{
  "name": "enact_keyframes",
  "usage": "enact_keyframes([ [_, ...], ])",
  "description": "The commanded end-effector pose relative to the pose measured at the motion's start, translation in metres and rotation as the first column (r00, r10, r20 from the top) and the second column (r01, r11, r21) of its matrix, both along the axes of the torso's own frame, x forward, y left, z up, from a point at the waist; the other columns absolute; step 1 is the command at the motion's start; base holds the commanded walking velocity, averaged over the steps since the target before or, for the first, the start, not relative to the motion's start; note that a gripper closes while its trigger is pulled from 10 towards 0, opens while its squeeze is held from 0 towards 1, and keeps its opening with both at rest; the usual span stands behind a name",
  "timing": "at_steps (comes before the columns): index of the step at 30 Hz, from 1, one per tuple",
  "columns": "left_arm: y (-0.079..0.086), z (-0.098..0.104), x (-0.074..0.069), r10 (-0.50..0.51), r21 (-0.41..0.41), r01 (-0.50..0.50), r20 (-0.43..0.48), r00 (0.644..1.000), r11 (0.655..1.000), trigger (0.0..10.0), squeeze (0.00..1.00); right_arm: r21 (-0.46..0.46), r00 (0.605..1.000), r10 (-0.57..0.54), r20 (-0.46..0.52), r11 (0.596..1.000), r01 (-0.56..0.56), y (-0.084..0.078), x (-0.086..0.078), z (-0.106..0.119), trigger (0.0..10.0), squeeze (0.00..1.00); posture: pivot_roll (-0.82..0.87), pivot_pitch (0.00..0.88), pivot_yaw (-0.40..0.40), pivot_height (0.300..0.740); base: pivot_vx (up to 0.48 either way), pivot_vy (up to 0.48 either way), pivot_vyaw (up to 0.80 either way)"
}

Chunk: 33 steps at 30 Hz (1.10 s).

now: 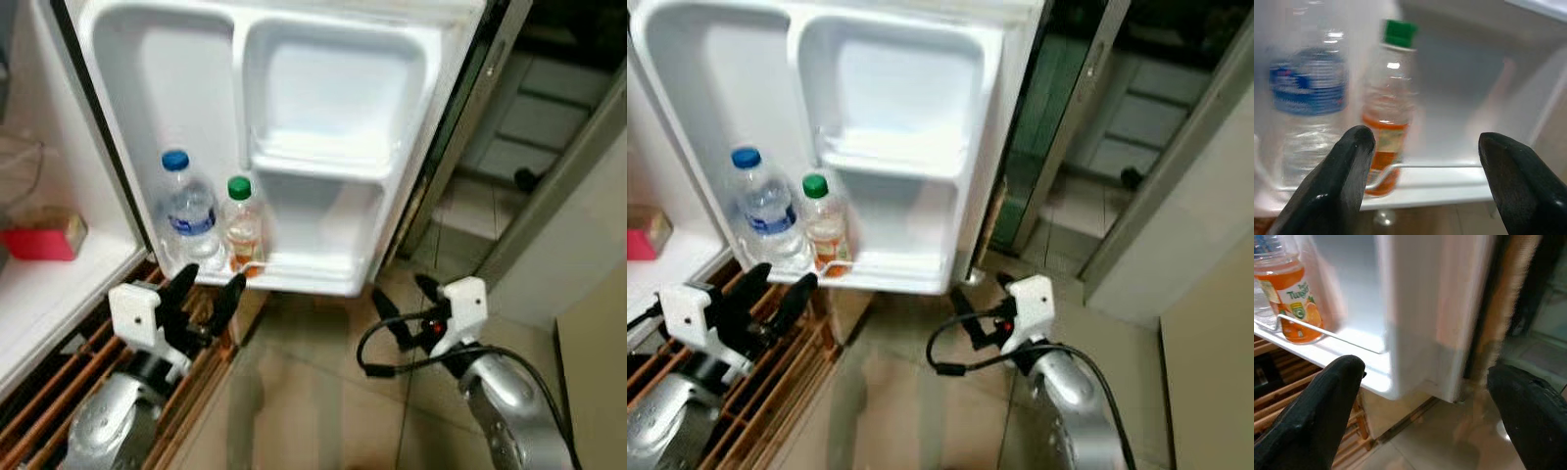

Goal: Restocking fridge

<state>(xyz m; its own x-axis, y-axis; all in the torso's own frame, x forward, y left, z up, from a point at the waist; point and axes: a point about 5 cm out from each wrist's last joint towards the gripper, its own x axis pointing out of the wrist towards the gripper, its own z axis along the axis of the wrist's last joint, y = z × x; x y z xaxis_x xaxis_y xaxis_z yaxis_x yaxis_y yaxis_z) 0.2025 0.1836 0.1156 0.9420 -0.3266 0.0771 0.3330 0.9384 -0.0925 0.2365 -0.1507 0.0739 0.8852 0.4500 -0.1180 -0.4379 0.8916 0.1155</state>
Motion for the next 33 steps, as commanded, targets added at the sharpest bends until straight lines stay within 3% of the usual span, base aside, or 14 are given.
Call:
enact_keyframes([
  [1, -0.006, -0.003, 0.004, -0.022, 0.021, 0.022, 0.000, 1.000, 1.000, 10.0, 0.00, -0.020, 1.000, -0.023, -0.012, 1.000, 0.023, -0.010, -0.002, -0.003, 10.0, 0.24, -0.11, 0.000, -0.030, 0.740, 0.000, -0.450, 0.00],
  [7, 0.001, -0.008, 0.022, 0.061, 0.045, -0.060, -0.015, 0.998, 0.997, 10.0, 0.00, -0.087, 0.998, -0.068, 0.011, 0.994, 0.068, -0.014, 0.000, -0.004, 10.0, 0.24, -0.12, 0.000, -0.027, 0.740, 0.000, -0.457, 0.00],
  [16, -0.002, -0.014, 0.035, 0.104, 0.090, -0.100, -0.037, 0.994, 0.991, 10.0, 0.00, -0.077, 0.997, -0.079, 0.022, 0.994, 0.081, -0.008, 0.006, -0.005, 10.0, 0.26, -0.13, 0.000, -0.018, 0.740, 0.000, -0.455, 0.73],
  [20, -0.003, -0.022, 0.036, 0.142, 0.097, -0.134, -0.082, 0.987, 0.986, 10.0, 0.00, -0.081, 0.997, -0.074, 0.030, 0.994, 0.076, -0.006, 0.008, -0.005, 10.0, 0.26, -0.13, 0.000, -0.015, 0.740, 0.000, 0.000, 0.71],
  [28, -0.009, -0.022, 0.049, 0.233, 0.132, -0.223, -0.063, 0.970, 0.966, 10.0, 0.00, -0.085, 0.996, -0.065, 0.063, 0.994, 0.070, 0.001, 0.015, -0.001, 10.0, 0.28, -0.12, 0.000, -0.021, 0.740, 0.000, 0.000, 0.70],
  [33, -0.006, -0.024, 0.046, 0.268, 0.178, -0.255, -0.058, 0.962, 0.950, 10.0, 0.00, -0.085, 0.992, -0.085, 0.089, 0.992, 0.093, -0.001, 0.020, 0.004, 10.0, 0.30, -0.12, 0.000, -0.016, 0.740, 0.000, 0.000, 0.65],
])
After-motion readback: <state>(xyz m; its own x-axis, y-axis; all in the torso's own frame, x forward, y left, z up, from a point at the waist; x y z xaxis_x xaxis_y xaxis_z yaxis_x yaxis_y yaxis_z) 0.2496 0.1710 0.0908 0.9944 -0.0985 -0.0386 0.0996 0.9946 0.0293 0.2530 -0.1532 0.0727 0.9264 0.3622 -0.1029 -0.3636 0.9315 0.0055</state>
